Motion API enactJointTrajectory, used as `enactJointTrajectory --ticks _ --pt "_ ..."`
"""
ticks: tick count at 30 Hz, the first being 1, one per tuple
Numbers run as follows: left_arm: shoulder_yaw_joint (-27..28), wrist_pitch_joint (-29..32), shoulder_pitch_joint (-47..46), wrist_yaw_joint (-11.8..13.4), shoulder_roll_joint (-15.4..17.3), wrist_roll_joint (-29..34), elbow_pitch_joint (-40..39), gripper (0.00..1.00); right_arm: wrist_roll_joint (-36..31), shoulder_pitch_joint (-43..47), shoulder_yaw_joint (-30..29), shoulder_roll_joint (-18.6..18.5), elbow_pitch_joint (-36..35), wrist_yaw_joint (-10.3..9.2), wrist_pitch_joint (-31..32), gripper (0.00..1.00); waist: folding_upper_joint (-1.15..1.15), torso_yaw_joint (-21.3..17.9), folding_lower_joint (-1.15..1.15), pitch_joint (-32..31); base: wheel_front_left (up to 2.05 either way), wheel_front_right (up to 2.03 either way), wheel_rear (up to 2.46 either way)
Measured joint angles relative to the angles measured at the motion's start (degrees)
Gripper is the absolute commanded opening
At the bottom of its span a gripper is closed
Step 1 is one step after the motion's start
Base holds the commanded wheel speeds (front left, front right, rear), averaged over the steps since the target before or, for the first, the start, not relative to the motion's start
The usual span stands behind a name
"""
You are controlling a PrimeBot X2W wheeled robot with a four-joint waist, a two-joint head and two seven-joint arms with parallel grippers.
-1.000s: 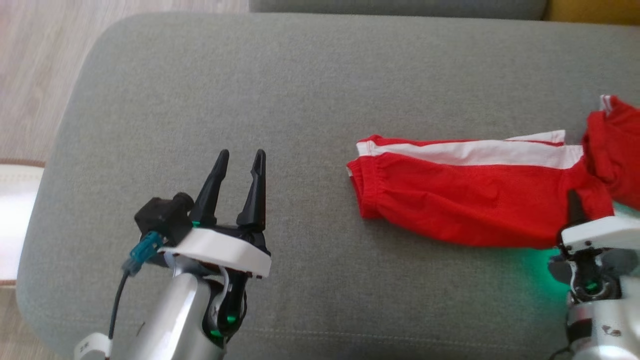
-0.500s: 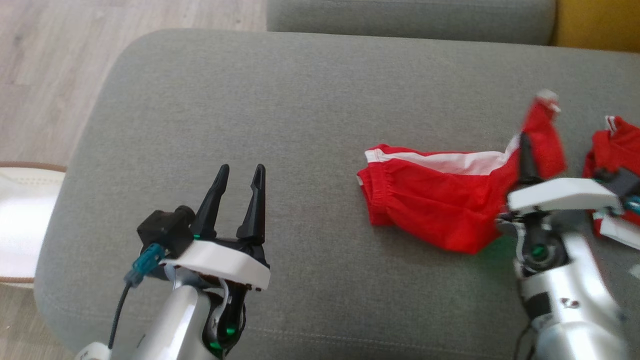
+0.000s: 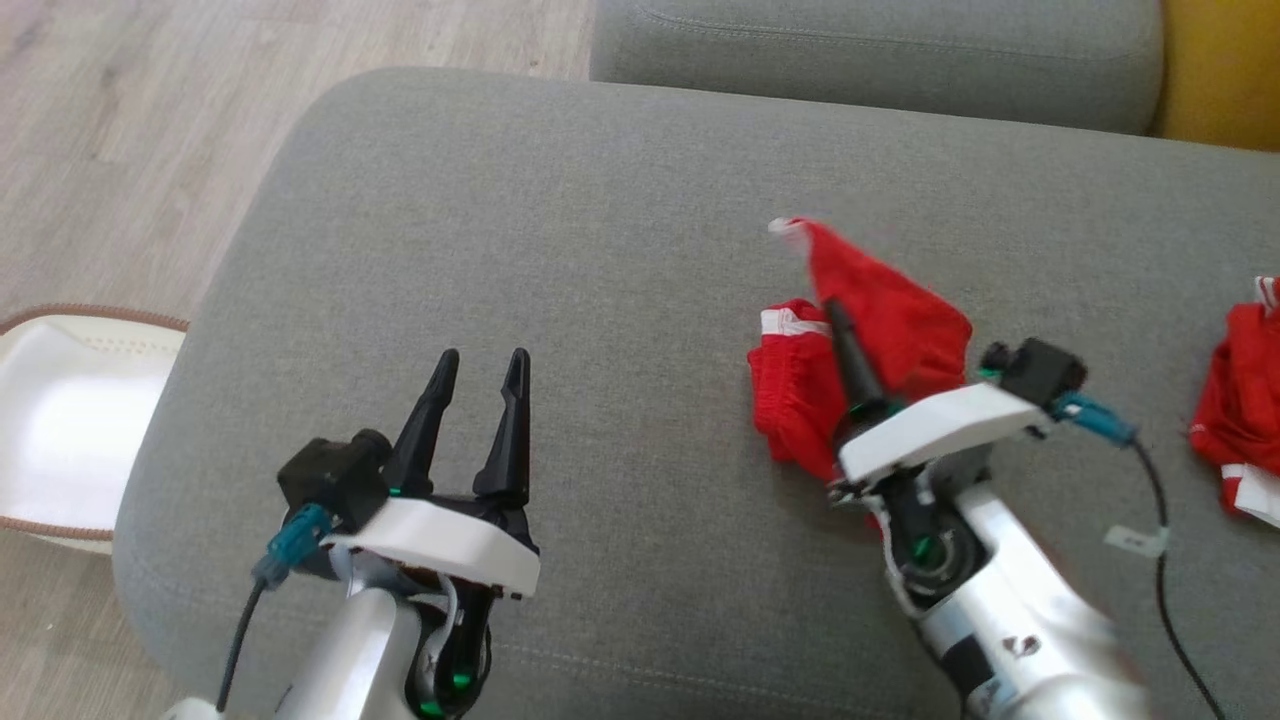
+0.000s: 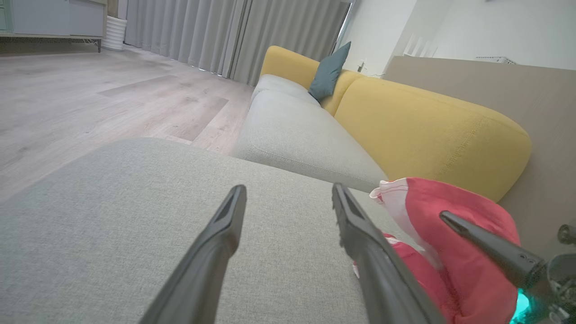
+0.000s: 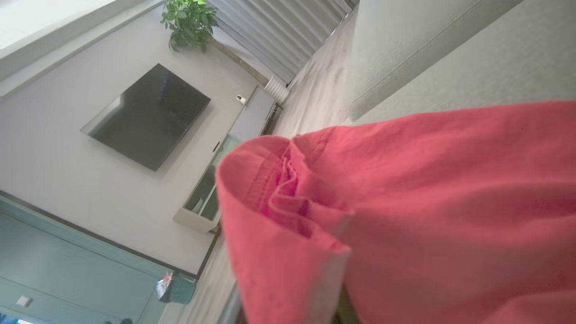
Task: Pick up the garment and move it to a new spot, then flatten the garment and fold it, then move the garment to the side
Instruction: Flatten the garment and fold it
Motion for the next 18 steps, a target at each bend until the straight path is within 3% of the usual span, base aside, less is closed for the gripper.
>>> enactJointTrajectory --ticks 5,6,7,18 --pt "0.0 0.0 0.1 0.0 0.0 0.0 0.0 1.0 -0.7 -0.1 5.1 -0.1 3.8 0.0 -1.5 0.0 0.0 0.4 0.0 0.1 0.0 0.0 0.0" --pt "0.0 0.0 0.1 0.0 0.0 0.0 0.0 1.0 -0.7 -0.1 5.1 -0.1 3.8 0.0 -1.5 0.34 0.0 0.4 0.0 0.1 0.0 0.0 0.0" --pt "0.0 0.0 0.1 0.0 0.0 0.0 0.0 1.0 -1.4 -0.1 6.2 -0.1 4.8 0.0 -2.0 1.0 0.0 0.4 0.0 0.2 0.0 0.0 0.0" --pt "0.4 0.0 0.1 0.3 0.0 0.0 -0.1 1.0 -1.7 -1.5 19.3 -0.4 8.5 0.0 -3.3 1.0 0.0 -0.1 0.0 1.2 0.0 0.0 0.0"
